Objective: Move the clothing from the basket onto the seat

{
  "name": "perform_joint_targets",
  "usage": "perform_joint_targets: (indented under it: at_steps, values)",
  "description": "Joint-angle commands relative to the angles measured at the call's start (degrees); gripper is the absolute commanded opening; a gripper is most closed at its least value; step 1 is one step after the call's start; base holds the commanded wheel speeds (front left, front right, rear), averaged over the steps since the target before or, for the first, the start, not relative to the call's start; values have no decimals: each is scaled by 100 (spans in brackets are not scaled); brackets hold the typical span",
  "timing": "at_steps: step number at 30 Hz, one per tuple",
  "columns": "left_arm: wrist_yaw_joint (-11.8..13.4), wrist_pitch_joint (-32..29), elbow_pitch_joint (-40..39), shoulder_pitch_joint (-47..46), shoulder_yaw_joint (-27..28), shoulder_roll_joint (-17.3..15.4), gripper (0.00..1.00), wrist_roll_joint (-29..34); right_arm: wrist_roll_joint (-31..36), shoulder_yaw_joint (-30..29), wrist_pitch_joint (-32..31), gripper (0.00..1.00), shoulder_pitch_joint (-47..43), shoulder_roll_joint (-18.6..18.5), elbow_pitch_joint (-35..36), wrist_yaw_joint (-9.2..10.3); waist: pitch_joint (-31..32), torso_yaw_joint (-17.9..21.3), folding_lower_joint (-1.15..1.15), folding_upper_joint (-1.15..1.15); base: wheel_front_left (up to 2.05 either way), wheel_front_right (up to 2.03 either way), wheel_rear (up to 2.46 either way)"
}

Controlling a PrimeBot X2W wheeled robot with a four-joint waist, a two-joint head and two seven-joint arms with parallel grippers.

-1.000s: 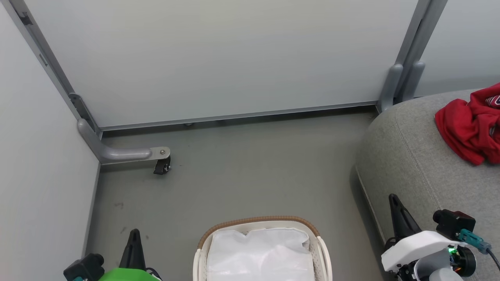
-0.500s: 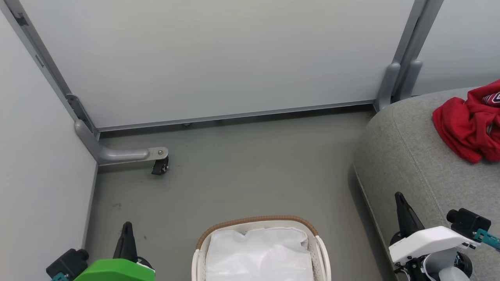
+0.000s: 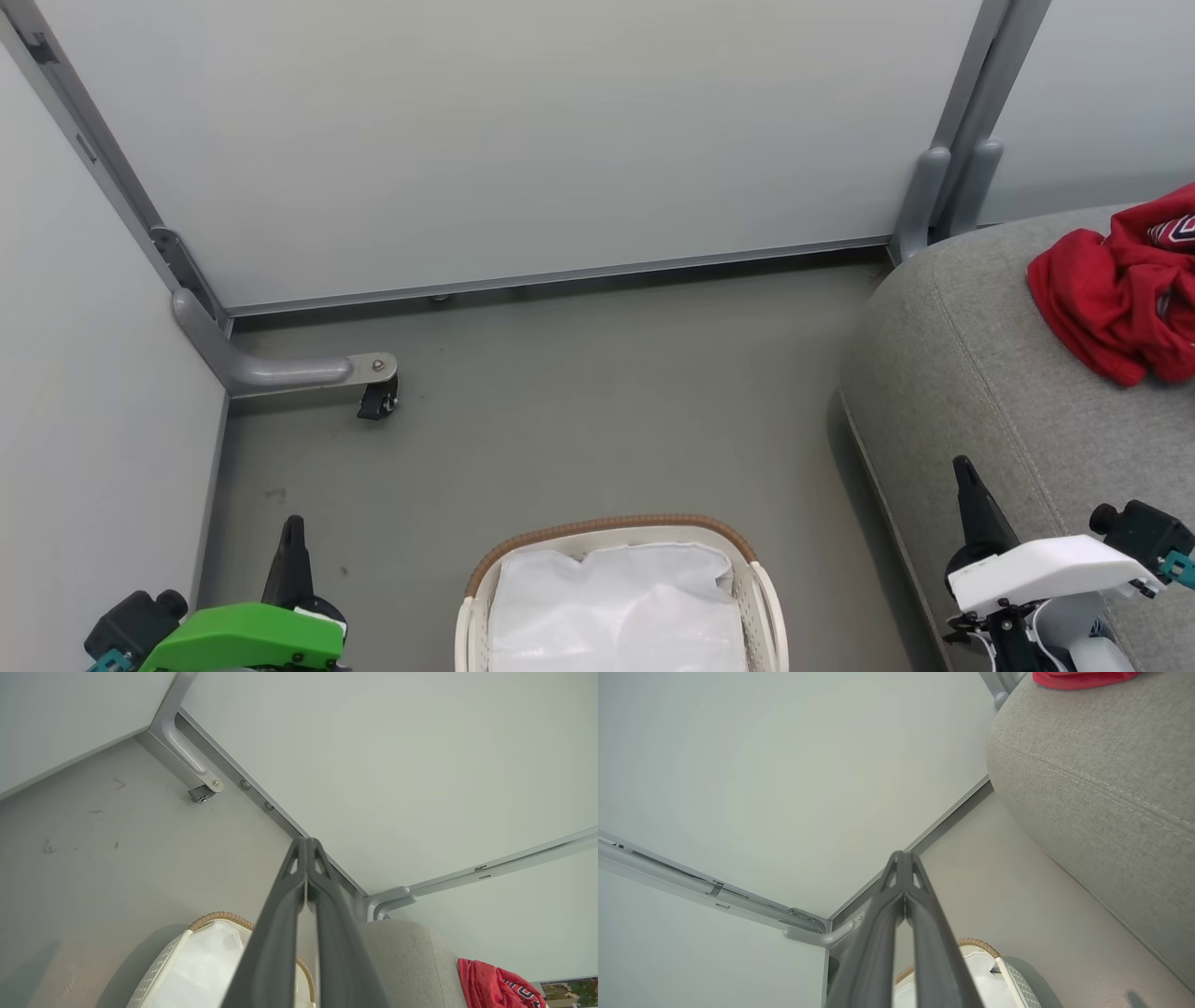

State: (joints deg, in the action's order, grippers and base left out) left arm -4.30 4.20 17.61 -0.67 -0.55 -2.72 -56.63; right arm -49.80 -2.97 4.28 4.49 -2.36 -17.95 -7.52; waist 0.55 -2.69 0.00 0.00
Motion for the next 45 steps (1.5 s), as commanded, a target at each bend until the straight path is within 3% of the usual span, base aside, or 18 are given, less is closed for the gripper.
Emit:
perform_joint_targets:
  at_steps: [1, 45]
  values:
    - [-39, -39, -82, -186, 44, -16, 0, -158, -193, -30, -49, 0, 141, -40, 98, 1, -2, 5, 0, 0, 0, 0, 0]
    - [-234, -709, -265, -452, 482, -23, 0, -2340, -2788, -248, -718, 0, 184, -58, 298, 3, -41, 151, 0, 0, 0, 0, 0]
